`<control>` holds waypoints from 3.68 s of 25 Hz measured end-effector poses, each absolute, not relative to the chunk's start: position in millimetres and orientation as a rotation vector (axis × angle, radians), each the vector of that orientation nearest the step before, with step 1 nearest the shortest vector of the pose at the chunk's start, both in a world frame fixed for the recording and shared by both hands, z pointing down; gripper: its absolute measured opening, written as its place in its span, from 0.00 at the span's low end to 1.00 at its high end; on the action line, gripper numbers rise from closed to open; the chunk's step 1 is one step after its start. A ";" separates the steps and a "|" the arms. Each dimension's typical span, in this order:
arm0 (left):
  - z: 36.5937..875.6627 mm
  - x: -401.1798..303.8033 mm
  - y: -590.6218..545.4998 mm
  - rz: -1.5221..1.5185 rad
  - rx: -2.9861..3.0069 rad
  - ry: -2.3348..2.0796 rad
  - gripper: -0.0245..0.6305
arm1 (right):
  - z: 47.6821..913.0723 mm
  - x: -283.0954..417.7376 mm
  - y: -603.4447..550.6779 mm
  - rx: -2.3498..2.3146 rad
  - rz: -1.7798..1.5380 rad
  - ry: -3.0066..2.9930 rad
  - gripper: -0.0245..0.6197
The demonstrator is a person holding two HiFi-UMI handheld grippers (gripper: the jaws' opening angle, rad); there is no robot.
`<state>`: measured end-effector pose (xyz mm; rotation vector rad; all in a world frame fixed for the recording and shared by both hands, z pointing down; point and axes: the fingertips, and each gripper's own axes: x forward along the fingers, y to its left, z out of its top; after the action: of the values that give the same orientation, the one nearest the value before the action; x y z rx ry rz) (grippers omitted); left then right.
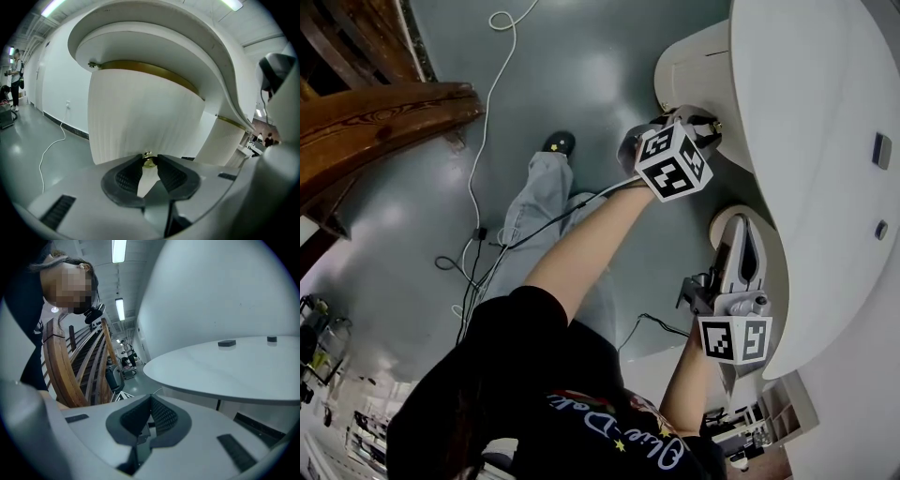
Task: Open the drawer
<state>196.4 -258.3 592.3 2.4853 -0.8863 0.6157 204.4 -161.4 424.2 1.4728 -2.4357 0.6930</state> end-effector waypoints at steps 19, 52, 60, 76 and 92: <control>598.7 158.8 -213.1 0.622 2.480 -0.878 0.19 | 438.6 182.6 -123.0 1.498 0.743 -2.443 0.04; 591.4 107.7 -151.8 0.659 2.454 -0.830 0.19 | 409.0 149.9 -72.7 1.684 0.775 -2.402 0.04; 594.0 102.4 -145.1 0.657 2.459 -0.812 0.19 | 409.9 143.5 -61.4 1.720 0.775 -2.378 0.04; 600.5 105.0 -139.9 0.665 2.464 -0.766 0.19 | 408.2 139.3 -63.2 1.758 0.764 -2.352 0.04; 601.5 99.0 -128.2 0.663 2.472 -0.749 0.19 | 400.3 133.3 -55.4 1.791 0.747 -2.346 0.04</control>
<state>99.0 -128.2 601.5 2.4724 -0.7485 0.6631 133.3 -55.4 400.3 1.7910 -2.3464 0.7471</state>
